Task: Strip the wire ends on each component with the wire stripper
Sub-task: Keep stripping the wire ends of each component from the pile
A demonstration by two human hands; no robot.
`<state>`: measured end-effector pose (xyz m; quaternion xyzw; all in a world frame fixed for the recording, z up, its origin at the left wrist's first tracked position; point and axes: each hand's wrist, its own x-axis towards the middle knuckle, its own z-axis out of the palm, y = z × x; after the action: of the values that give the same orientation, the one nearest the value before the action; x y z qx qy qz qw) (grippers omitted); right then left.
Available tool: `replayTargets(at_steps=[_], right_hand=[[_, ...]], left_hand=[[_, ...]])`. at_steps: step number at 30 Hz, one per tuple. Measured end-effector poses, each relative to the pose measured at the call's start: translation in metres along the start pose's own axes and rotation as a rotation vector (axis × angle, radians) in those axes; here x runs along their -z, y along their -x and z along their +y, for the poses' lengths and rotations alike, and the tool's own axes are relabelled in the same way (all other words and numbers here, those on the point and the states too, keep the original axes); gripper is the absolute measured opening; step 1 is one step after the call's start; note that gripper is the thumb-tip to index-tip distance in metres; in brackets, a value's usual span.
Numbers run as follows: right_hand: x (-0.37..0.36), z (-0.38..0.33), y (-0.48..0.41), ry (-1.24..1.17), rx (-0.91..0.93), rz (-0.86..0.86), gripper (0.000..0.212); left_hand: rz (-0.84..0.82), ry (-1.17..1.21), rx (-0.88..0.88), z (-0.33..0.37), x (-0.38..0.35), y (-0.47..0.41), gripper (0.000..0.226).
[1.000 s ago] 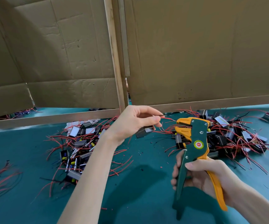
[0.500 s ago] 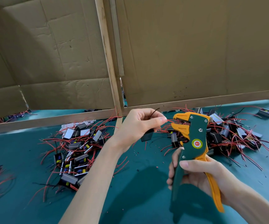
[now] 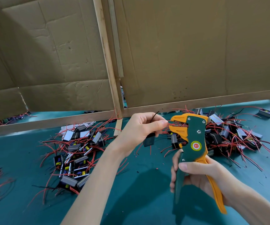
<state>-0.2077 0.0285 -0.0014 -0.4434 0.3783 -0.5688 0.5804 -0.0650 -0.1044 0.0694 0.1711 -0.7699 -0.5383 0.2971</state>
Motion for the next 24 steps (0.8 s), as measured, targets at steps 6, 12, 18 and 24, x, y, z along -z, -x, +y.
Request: replayTargets(at_steps=[6, 12, 18, 24], right_hand=[[0.001, 0.002, -0.001, 0.009, -0.001, 0.012, 0.040], [0.002, 0.002, -0.001, 0.018, 0.001, 0.014, 0.040], [0.000, 0.003, 0.002, 0.010, -0.058, 0.053, 0.046], [-0.010, 0.007, 0.005, 0.031, -0.178, 0.233, 0.060]], left_hand=[[0.023, -0.002, 0.008, 0.000, -0.001, -0.001, 0.014], [-0.027, -0.023, 0.008, -0.001, 0.000, 0.000, 0.012], [-0.044, -0.043, 0.011, -0.001, 0.005, 0.001, 0.015], [-0.083, -0.051, 0.057, -0.003, 0.011, 0.001, 0.015]])
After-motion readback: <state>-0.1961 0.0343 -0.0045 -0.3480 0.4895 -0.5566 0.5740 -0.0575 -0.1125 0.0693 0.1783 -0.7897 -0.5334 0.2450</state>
